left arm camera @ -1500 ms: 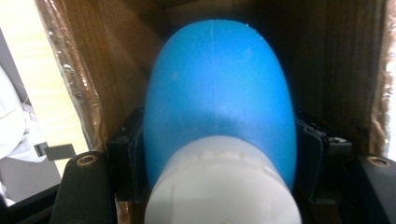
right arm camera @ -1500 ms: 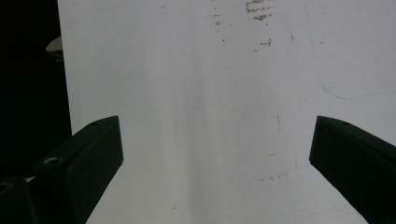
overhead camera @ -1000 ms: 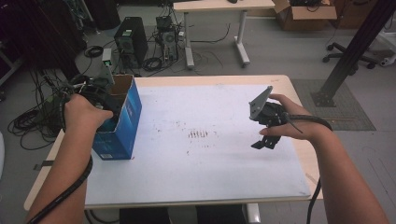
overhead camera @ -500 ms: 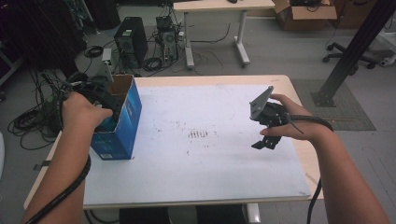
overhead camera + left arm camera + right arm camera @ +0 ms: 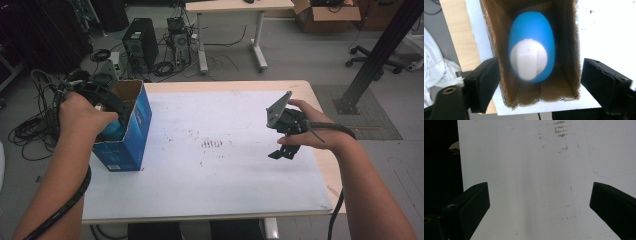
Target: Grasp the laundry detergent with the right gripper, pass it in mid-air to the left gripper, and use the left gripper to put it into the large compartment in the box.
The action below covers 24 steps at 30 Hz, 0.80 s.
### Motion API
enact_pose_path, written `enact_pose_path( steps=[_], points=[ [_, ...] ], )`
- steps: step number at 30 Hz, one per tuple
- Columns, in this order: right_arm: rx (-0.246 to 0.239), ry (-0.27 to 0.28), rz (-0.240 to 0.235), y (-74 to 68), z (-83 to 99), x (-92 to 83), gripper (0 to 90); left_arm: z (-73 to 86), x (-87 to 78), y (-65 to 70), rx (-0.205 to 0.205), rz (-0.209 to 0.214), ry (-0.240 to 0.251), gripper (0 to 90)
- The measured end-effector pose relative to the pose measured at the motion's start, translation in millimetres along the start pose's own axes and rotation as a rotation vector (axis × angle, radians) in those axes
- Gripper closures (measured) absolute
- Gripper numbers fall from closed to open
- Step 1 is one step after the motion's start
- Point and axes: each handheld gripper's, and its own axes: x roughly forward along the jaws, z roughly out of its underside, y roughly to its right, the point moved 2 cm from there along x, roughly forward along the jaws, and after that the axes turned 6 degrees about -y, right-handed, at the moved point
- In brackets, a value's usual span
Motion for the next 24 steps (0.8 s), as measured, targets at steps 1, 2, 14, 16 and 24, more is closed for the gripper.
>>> enact_pose_path(
  steps=[1,2,14,16,24],
  points=[
    [0.001,0.0,0.0,-0.2,-0.2,-0.5,3.0,0.5,-2.0,0.7,0.007,-0.002,0.005,14.9],
    [0.0,0.0,0.0,-0.4,-0.3,-1.0,3.0,0.9,-3.8,1.5,0.011,-0.001,0.009,14.7],
    [0.004,-0.003,0.004,-2.7,0.8,-6.2,3.0,3.5,-16.9,6.3,0.04,-0.002,0.01,12.3],
    [0.005,-0.001,0.005,-3.1,1.4,-6.8,3.0,3.6,-17.3,8.7,0.052,0.011,-0.003,10.0],
    [0.007,-0.007,0.009,-4.4,2.8,-8.9,3.0,3.1,-23.1,24.6,0.118,0.021,-0.004,6.8]
  ],
)
